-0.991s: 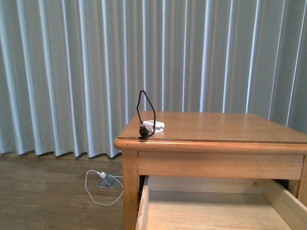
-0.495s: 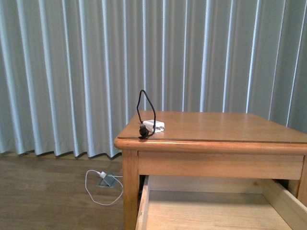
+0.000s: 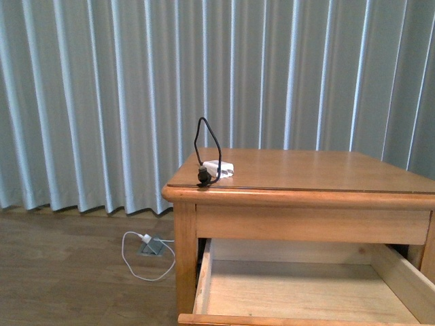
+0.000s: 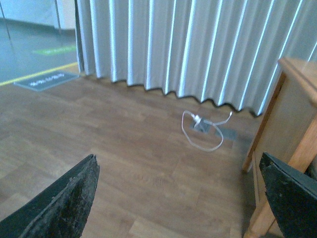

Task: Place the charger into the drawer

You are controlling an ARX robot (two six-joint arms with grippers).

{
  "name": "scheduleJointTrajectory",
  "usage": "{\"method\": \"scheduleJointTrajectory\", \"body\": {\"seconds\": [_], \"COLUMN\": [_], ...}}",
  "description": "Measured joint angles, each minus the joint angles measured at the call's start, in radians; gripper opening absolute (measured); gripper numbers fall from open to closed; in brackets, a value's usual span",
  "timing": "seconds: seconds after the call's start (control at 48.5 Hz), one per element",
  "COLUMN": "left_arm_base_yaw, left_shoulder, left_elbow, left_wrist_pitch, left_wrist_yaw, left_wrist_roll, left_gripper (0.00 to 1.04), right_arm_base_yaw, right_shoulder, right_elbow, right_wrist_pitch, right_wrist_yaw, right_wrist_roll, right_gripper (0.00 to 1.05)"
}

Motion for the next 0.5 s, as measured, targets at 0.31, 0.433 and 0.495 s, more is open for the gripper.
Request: {"method": "scheduleJointTrajectory", "body": {"seconds": [0.31,0.433,0.495], "left_arm_base_yaw": [0.018,0.010,-0.002], "left_shoulder": [0.726,0.999,1.102], "left_elbow": [0.562,0.796,0.898], "left_wrist_pitch": [0.088,0.065,0.051], "left_wrist_yaw": [0.454,0.505,0.520], "left_wrist_roll": [0.084,0.104,0.111], "left_gripper": [0.99,0.99,0.99], "right_arm_base_yaw": [0.000,0.000,0.000], "right_shoulder": [0.000,0.000,0.000], "right_elbow": [0.000,0.000,0.000], "right_wrist_pitch": [0.000,0.000,0.000], "right_wrist_yaw": [0.000,0.000,0.000], "right_wrist_roll": [0.000,0.000,0.000], "right_gripper": [0.96,0.96,0.96]}}
